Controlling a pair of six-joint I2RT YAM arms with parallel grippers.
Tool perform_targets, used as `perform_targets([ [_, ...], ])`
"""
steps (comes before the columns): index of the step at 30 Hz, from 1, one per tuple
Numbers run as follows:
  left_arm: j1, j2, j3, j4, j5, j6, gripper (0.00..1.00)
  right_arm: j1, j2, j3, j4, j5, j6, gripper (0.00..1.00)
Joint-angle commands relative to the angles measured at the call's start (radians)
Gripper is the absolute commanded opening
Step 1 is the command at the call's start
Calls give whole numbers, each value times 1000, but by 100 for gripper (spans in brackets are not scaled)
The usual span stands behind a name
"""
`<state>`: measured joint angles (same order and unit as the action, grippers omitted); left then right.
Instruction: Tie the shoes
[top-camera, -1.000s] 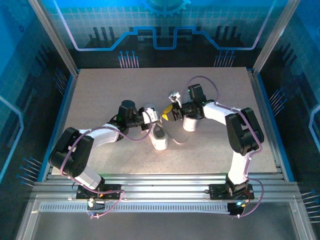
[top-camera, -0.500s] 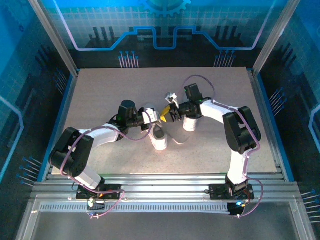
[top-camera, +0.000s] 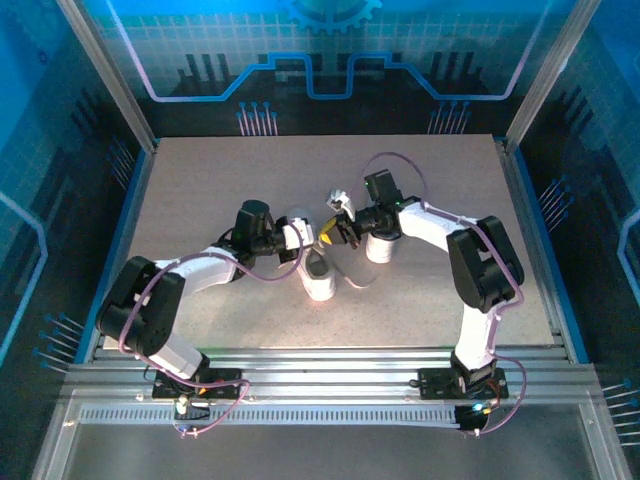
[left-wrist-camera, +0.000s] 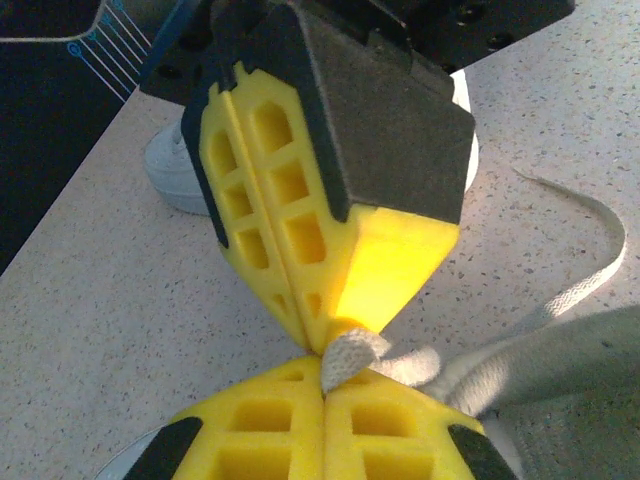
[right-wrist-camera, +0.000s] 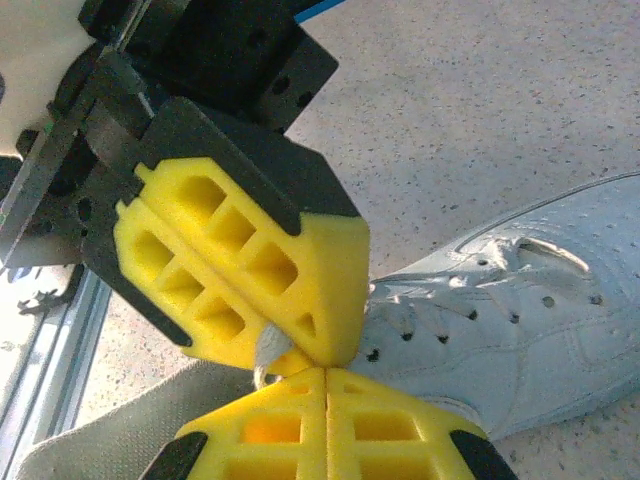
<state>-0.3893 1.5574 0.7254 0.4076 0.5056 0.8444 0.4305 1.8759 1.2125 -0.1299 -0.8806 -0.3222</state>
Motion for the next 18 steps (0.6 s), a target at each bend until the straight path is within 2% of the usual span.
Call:
perform_targets([
  [1, 7, -43, 32, -16, 18, 36, 6, 24, -59, -61, 90, 90, 29, 0],
  [10, 13, -65, 38, -61, 19, 55, 10, 23, -118, -135, 179, 178, 60, 0],
  [15, 13, -64, 45, -78, 27, 61, 2, 15, -127, -146, 198, 148, 84, 0],
  [17, 13, -62, 56, -93, 34, 59, 1, 6, -135, -164, 231, 130, 110, 10],
  [18, 13, -62, 66, -111, 36, 56, 0, 1, -146, -178, 250, 123, 118, 20],
])
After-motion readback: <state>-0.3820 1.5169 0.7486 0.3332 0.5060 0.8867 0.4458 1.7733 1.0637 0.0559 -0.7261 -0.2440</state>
